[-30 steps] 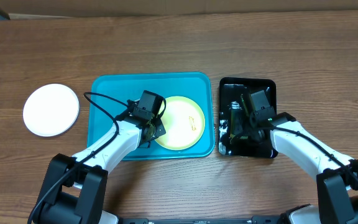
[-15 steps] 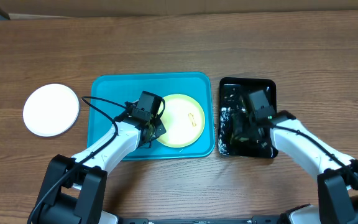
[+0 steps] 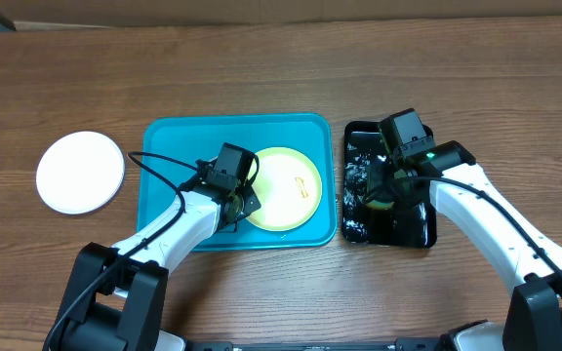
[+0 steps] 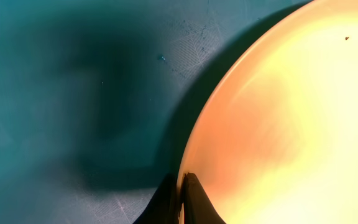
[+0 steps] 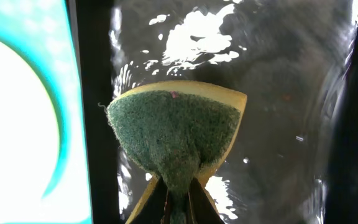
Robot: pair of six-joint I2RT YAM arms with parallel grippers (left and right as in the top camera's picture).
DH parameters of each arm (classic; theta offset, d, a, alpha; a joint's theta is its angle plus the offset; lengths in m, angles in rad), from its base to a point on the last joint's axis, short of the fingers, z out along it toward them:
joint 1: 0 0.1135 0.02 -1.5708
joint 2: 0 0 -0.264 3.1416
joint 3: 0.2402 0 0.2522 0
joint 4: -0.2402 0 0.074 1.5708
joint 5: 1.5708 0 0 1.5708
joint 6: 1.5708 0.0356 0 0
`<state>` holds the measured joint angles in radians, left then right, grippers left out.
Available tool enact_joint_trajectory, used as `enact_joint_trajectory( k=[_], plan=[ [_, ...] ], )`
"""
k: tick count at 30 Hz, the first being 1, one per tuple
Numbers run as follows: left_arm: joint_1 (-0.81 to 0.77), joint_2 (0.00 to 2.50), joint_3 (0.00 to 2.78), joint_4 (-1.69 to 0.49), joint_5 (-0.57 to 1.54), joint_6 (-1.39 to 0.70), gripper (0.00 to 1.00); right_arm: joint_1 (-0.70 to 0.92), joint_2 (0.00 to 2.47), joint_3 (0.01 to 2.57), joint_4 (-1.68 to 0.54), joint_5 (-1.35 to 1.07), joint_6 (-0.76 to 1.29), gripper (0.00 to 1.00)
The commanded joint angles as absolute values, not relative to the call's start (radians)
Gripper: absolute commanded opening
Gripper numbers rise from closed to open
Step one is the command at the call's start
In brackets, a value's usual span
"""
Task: Clean dirty plates on tray and stack at the side
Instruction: 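Rub the sponge inside the black tray with the right gripper, then carry the sponge onto the yellow plate with the right gripper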
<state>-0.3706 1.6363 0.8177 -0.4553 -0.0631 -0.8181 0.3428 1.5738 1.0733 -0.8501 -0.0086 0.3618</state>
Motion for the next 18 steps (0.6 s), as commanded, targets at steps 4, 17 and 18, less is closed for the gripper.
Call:
enact_joint_trajectory(
  k=[4, 17, 18],
  plan=[
    [-0.370, 1.683, 0.763, -0.478, -0.031, -0.834, 0.04, 0.345, 1.546, 1.087, -0.845, -0.083, 0.353, 0.04],
    [-0.370, 1.683, 0.763, -0.467, -0.031, -0.835, 0.04, 0.379, 1.548, 1.087, -0.659, -0.546, 0.352, 0.04],
    [-0.370, 1.683, 0.763, -0.464, -0.031, -0.835, 0.04, 0.397, 1.548, 1.087, -0.627, -0.572, 0.353, 0.04]
  ],
)
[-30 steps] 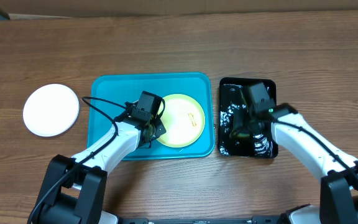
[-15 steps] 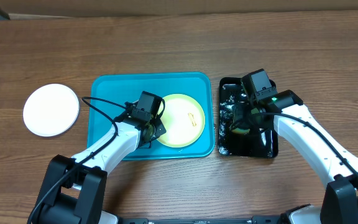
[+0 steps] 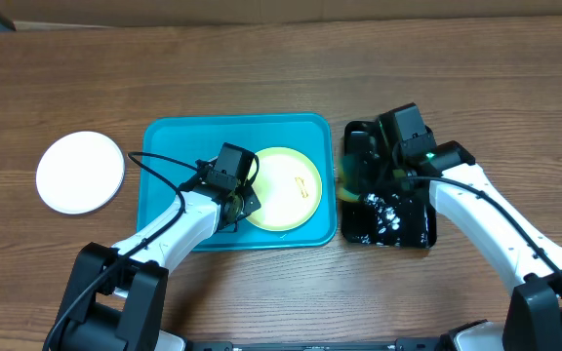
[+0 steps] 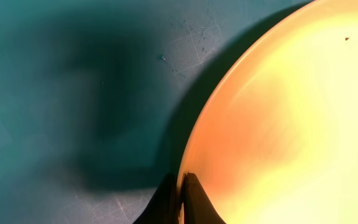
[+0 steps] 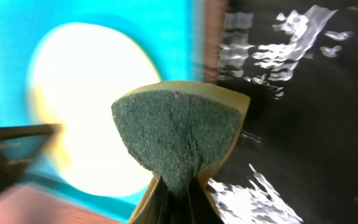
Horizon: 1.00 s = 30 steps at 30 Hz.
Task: Clean dirty plates on tray and stack at the side
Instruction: 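Carry the sponge onto the yellow plate with the right gripper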
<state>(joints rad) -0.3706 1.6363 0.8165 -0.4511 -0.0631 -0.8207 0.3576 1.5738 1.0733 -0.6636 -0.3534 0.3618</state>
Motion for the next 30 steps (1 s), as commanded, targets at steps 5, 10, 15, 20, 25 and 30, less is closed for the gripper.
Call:
enact_joint_trajectory(
  k=[5, 10, 15, 20, 25, 30],
  plan=[
    [-0.370, 1.683, 0.763, -0.464, -0.031, -0.834, 0.04, 0.531, 1.558, 1.086, -0.540, -0.418, 0.353, 0.04],
    [-0.370, 1.683, 0.763, -0.467, -0.032, -0.830, 0.04, 0.664, 1.599, 1.086, -0.490, -0.089, 0.352, 0.04],
    [-0.370, 1.683, 0.763, -0.467, -0.031, -0.831, 0.04, 0.710, 1.658, 1.086, -0.402, 0.091, 0.305, 0.04],
    [-0.370, 1.683, 0.763, -0.467, -0.031, -0.831, 0.04, 0.710, 1.753, 1.086, -0.333, 0.108, 0.241, 0.04],
    [-0.370, 1.683, 0.763, -0.467, -0.031, -0.830, 0.04, 0.710, 1.816, 1.086, -0.296, 0.124, 0.200, 0.04],
    [-0.370, 1.683, 0.763, -0.467, -0.028, -0.831, 0.04, 0.710, 1.819, 1.086, -0.300, 0.147, 0.200, 0.04]
  ],
)
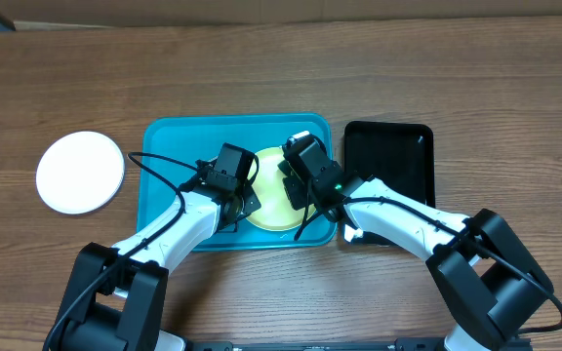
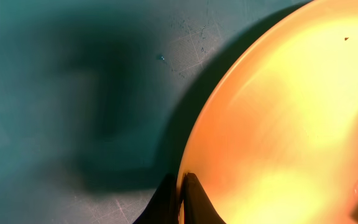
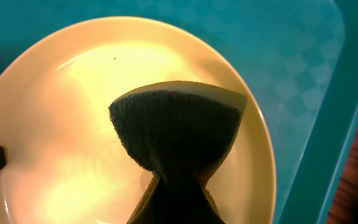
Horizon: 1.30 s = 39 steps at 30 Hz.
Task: Clean dirty plates on tray and stack at the side
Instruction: 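Carry the sponge onto the yellow plate with the right gripper, then scrub the yellow plate with the sponge while the left gripper holds it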
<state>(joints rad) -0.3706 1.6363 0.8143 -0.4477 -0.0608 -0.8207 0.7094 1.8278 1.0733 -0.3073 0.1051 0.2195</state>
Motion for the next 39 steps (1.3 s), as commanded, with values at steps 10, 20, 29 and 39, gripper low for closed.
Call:
enact_joint_trajectory(
  k=[10, 20, 29, 39],
  plan=[
    [-0.370, 1.683, 0.763, -0.467, -0.028, -0.831, 0.04, 0.710, 1.878, 1.085, -0.292, 0.194, 0.201, 0.04],
    [-0.370, 1.683, 0.763, -0.467, -0.028, -0.831, 0.04, 0.710, 1.942, 1.085, -0.311, 0.024, 0.333, 0.04],
    [-0.370, 1.683, 0.763, -0.467, -0.028, -0.831, 0.04, 0.712, 1.943, 1.085, -0.261, -0.210, 0.446, 0.04],
    [-0.370, 1.683, 0.763, -0.470, -0.031, -0.830, 0.04, 0.656, 1.943, 1.112, -0.197, -0.211, 0.437, 0.04]
  ],
)
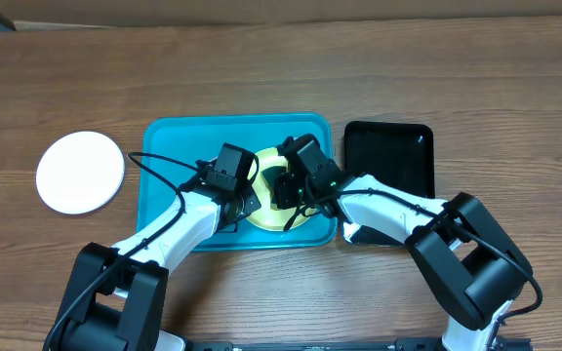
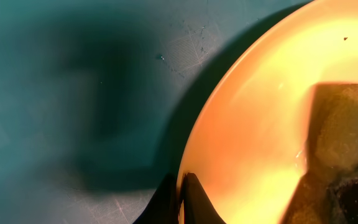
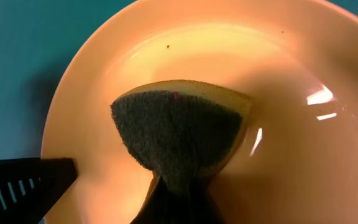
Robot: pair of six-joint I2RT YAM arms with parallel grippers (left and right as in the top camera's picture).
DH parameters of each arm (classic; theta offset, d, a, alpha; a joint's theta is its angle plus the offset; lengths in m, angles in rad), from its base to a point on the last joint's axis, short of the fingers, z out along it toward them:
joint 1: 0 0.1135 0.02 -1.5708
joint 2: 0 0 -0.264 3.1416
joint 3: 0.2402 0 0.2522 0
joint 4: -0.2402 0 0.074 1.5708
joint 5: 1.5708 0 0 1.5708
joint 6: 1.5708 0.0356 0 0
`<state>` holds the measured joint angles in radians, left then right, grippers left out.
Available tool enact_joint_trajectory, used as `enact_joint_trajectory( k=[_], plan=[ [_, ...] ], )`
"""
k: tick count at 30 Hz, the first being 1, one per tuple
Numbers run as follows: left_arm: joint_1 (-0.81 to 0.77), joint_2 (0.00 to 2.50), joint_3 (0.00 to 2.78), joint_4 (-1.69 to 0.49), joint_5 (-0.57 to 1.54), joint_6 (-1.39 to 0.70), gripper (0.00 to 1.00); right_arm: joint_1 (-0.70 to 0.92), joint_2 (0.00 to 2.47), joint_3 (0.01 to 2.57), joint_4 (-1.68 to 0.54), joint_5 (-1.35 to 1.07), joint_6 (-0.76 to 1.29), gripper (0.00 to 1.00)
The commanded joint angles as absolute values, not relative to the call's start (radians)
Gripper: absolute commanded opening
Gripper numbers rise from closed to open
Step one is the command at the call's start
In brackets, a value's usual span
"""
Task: Clean dirty plates on tray and stack at the side
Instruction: 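Scrub the yellow plate with the sponge while the left gripper holds it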
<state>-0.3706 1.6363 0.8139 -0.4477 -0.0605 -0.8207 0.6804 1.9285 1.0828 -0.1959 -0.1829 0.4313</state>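
A yellow plate [image 1: 266,207] lies in the blue tray [image 1: 179,156]. My left gripper [image 2: 180,186] is shut on the plate's left rim [image 2: 194,140]. The right gripper [image 3: 178,198] is shut on a sponge [image 3: 178,134] with a green scouring face and yellow body. The sponge is pressed onto the plate [image 3: 166,68] near its left side, and it also shows at the right of the left wrist view as the sponge [image 2: 344,124]. A wet sheen and a few dark specks mark the plate. In the overhead view the right gripper [image 1: 286,187] covers the plate's middle.
A white plate [image 1: 80,172] sits on the wooden table [image 1: 261,68] to the left of the tray. A black water tray [image 1: 390,156] stands just right of the blue tray, with the right arm [image 1: 398,210] crossing its near corner.
The right gripper has moved the sponge leftward across the yellow plate, so it now shows in the left wrist view. The left gripper still grips the rim unchanged.
The right gripper first held the sponge in the water of the black tray, while the left gripper held the yellow plate's rim. Then the sponge was above the edge between the trays. Later it was over the plate's middle, and now it presses near the plate's left side.
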Motion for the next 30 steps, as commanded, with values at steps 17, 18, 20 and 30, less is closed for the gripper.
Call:
enact_joint_trajectory(
  k=[17, 18, 20, 30],
  plan=[
    [-0.370, 1.683, 0.763, -0.466, -0.028, -0.831, 0.04, 0.507, 1.940, 1.113, -0.382, -0.150, 0.311, 0.04],
    [-0.370, 1.683, 0.763, -0.466, -0.028, -0.831, 0.04, 0.518, 1.942, 1.113, -0.385, -0.173, 0.313, 0.04],
    [-0.370, 1.682, 0.763, -0.466, -0.028, -0.831, 0.04, 0.545, 1.942, 1.111, -0.385, -0.194, 0.316, 0.04],
    [-0.370, 1.683, 0.763, -0.467, -0.028, -0.831, 0.04, 0.726, 1.944, 1.081, -0.311, -0.187, 0.394, 0.04]
  ],
)
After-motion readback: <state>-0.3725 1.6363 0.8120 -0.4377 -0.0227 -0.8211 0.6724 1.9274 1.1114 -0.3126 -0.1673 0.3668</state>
